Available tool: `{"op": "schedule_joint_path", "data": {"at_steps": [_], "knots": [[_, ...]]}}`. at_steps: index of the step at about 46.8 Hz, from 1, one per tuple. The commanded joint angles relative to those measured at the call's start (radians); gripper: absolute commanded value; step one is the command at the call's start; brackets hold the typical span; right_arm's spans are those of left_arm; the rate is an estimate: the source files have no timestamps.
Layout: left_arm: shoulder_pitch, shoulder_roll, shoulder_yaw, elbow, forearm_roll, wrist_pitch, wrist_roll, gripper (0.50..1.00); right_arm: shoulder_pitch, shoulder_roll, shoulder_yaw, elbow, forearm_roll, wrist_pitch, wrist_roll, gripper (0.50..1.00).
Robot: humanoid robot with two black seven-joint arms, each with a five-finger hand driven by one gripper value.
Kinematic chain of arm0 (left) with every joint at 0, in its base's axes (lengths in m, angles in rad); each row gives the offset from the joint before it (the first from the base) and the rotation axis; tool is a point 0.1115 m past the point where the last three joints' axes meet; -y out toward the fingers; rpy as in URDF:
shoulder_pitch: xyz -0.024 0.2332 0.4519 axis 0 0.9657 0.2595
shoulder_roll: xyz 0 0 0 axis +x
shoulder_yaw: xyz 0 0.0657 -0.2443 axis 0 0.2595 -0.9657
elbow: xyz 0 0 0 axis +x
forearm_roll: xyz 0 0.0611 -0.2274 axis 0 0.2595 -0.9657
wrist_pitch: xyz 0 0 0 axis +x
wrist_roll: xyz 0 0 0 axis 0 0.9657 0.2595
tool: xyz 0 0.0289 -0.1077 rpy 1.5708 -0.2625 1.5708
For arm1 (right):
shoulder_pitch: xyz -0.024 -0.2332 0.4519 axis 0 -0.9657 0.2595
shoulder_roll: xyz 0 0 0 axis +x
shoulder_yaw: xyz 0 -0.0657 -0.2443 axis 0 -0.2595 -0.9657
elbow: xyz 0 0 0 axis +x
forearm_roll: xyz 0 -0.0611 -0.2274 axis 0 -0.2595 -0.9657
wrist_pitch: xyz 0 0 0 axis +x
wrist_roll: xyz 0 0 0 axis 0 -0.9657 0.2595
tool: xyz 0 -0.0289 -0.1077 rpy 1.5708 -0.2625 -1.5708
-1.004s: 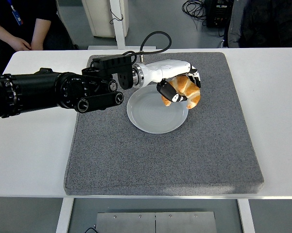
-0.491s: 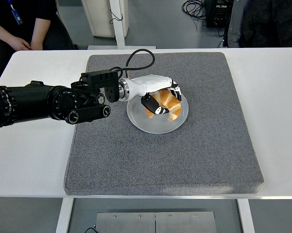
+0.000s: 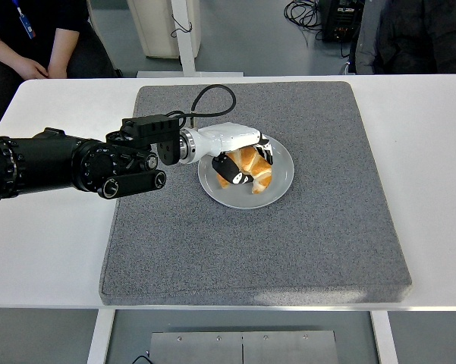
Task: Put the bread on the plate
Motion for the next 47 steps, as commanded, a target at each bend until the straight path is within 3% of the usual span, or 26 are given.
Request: {"op": "schedule_joint_path", "data": {"at_steps": [1, 36, 47], "knots": [[0.007, 0.0, 0.0, 0.001, 0.001, 0.006, 0.0, 0.5, 0.0, 0.0, 0.0, 0.0, 0.0, 0.0, 0.0, 1.0], [0.058, 0.008, 0.003, 0.032, -0.004, 0.022, 0.001, 0.5, 0.0, 0.0, 0.0, 0.0, 0.0, 0.0, 0.0, 1.0], [0.058, 0.008, 0.002, 0.032, -0.013, 0.022, 0.001, 0.679, 0.0, 0.0, 0.0, 0.0, 0.0, 0.0, 0.0, 1.0]]}}
